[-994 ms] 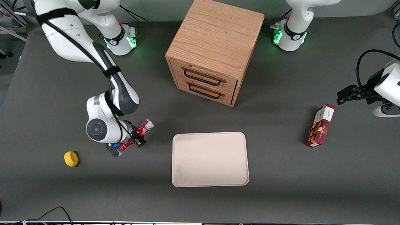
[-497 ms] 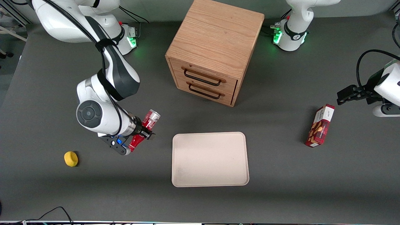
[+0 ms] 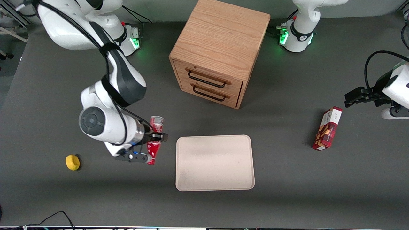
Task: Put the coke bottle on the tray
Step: 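Lift the bottle and carry it over the white tray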
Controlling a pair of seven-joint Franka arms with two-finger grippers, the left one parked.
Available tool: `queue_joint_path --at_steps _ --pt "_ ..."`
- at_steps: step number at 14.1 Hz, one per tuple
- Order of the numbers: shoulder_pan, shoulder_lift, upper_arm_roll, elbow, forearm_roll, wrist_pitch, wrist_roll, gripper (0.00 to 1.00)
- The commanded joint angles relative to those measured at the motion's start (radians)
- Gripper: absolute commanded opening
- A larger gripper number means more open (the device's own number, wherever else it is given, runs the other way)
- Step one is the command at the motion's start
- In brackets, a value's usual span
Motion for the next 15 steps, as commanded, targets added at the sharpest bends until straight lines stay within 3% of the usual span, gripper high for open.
queue_joint_path --at_steps 1,6,11,15 --pt "0.021 0.111 0.012 0.101 0.01 0.084 -0.021 0.0" --pt "0.06 0.236 0.023 0.1 0.008 0.271 0.014 0.0" --pt "0.072 0.28 0.021 0.081 -0.012 0.308 0.005 0.0" --pt "0.074 0.286 0.021 0.041 -0.093 0.341 0.01 0.0"
